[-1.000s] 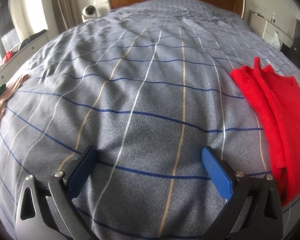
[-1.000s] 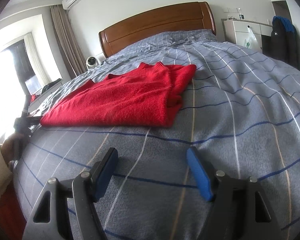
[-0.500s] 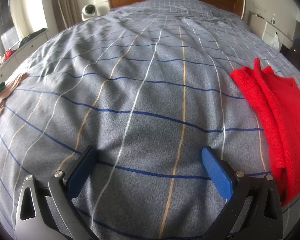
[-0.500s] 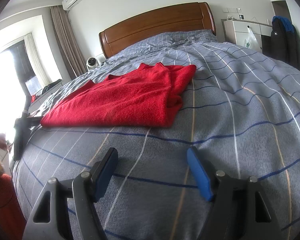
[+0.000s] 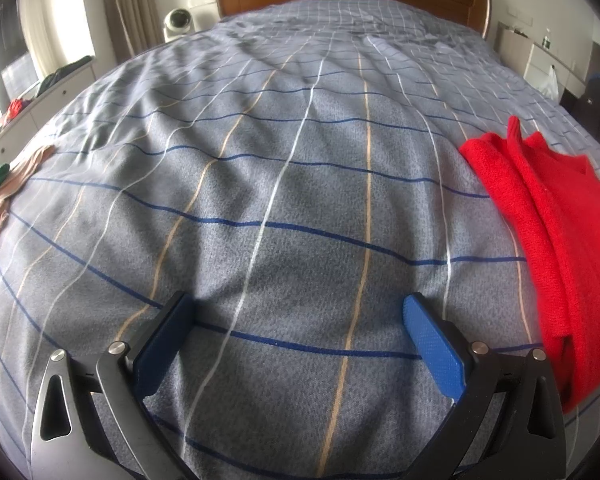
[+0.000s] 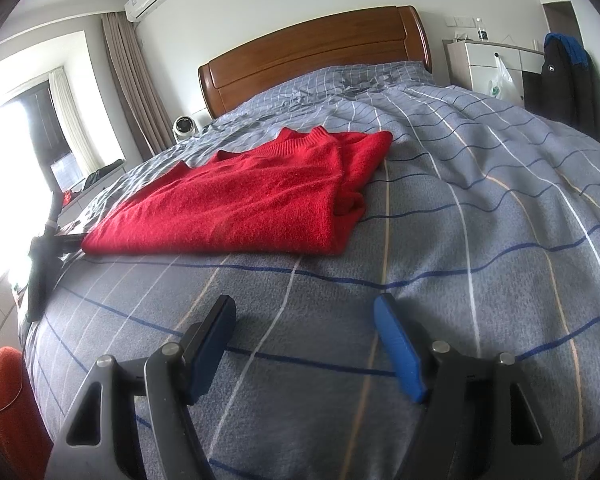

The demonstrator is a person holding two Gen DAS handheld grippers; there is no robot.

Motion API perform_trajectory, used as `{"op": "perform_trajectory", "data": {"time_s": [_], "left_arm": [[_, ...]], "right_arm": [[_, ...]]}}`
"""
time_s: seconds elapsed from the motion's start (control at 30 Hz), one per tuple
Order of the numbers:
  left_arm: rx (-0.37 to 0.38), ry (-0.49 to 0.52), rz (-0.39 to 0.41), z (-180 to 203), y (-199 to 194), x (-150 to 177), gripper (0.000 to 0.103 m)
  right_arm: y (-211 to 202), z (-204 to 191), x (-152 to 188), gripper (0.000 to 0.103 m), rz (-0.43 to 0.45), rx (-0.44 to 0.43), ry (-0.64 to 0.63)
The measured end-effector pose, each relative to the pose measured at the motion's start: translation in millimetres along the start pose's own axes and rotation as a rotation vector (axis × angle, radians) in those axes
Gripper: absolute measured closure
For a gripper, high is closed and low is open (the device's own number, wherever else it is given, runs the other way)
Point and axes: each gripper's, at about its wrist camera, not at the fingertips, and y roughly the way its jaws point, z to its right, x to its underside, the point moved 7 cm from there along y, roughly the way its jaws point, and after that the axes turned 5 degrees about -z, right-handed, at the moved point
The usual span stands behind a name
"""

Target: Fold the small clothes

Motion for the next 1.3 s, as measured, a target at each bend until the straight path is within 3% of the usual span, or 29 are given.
{"op": "perform_trajectory", "data": {"time_s": [1.3], "left_arm": [[0.002,-0.001,0.000,-0.1,0.0,-0.1,0.000]], "right_arm": [[-3.8,-1.4,-1.4,0.031,0.014,-0.037,0.014]]}}
